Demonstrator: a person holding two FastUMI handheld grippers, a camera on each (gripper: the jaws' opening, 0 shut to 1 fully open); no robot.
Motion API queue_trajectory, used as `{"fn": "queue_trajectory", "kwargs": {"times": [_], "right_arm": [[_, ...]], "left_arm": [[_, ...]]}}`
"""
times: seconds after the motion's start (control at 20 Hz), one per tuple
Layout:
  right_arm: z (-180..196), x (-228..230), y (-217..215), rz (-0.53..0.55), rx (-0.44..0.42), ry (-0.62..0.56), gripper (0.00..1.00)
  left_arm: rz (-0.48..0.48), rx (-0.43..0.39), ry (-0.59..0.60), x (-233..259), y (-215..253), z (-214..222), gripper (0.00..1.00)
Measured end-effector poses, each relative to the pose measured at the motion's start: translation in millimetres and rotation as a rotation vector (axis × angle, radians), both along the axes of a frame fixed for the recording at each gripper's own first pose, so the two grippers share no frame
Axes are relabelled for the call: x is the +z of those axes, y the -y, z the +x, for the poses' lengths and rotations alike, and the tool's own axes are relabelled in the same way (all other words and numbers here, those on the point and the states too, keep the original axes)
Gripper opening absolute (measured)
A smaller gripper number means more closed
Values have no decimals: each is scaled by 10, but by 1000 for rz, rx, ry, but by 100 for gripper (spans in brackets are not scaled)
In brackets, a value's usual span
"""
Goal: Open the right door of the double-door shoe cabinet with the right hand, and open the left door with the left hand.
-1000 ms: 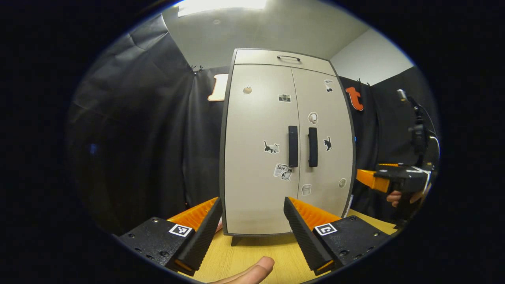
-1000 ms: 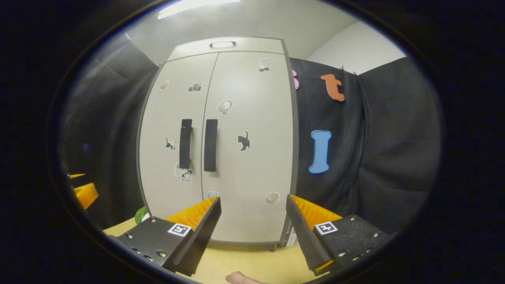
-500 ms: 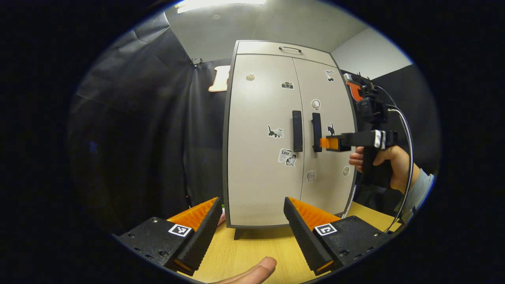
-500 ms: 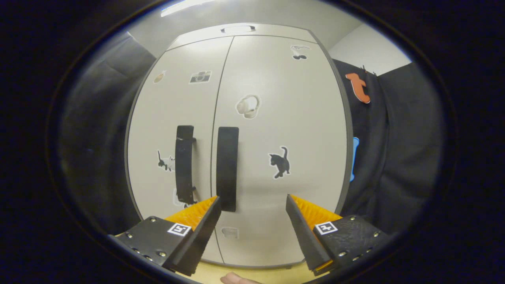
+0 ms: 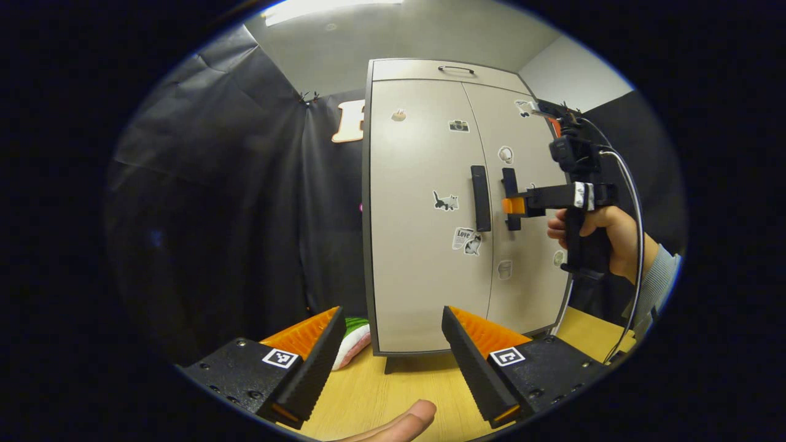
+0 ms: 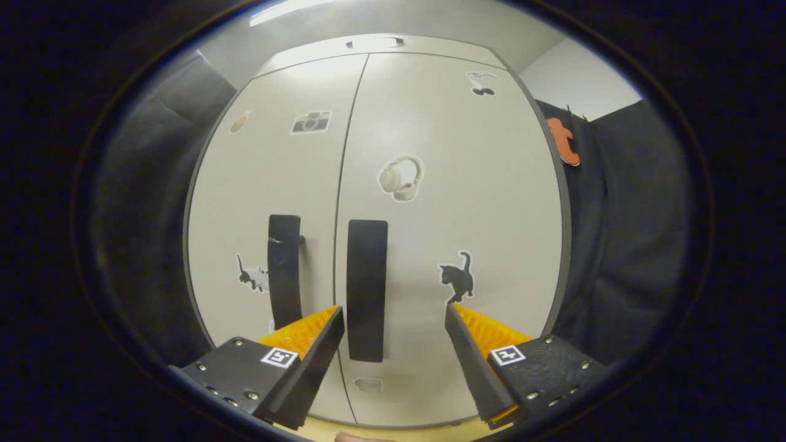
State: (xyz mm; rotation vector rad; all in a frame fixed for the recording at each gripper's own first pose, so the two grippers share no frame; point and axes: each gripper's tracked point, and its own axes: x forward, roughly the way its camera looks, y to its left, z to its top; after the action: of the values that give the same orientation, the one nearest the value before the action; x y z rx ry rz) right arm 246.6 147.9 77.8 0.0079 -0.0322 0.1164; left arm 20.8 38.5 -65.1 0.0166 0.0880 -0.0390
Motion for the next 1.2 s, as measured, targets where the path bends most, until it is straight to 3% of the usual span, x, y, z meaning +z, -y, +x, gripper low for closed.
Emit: {"fn": "queue_trajectory", "kwargs": {"times": [0.25, 0.3, 0.35, 0.4, 0.45, 0.5, 0.55, 0.7, 0.75, 1.2], "right_arm": [[136, 129, -93, 69, -28, -32, 80], [140, 110, -132, 61, -32, -38, 72], [133, 127, -192, 58, -30, -34, 56], [137, 99, -229, 38, -40, -42, 49], [136, 101, -214, 27, -41, -44, 29], [144, 71, -228, 47, -33, -50, 29], [126, 95, -219, 37, -23, -47, 21], [40, 85, -197, 46, 5, -74, 21], [57, 95, -188, 39, 22, -83, 11], [-208, 174, -89, 56, 124, -108, 11]], "left_arm": [[-20, -13, -21, -85, -4, -128, 98], [-21, -7, -21, -79, -24, -142, 99], [-19, 1, -23, -74, -48, -150, 99], [-17, 11, -24, -72, -77, -161, 99], [-21, 20, -21, -49, -91, -184, 99], [-35, 31, -16, -38, -107, -204, 99], [-48, 38, -14, -12, -117, -222, 97], [-61, 38, -4, 54, -121, -327, 97], [-56, 39, 5, 91, -119, -359, 97], [-46, 27, 17, 224, 54, -551, 97]]}}
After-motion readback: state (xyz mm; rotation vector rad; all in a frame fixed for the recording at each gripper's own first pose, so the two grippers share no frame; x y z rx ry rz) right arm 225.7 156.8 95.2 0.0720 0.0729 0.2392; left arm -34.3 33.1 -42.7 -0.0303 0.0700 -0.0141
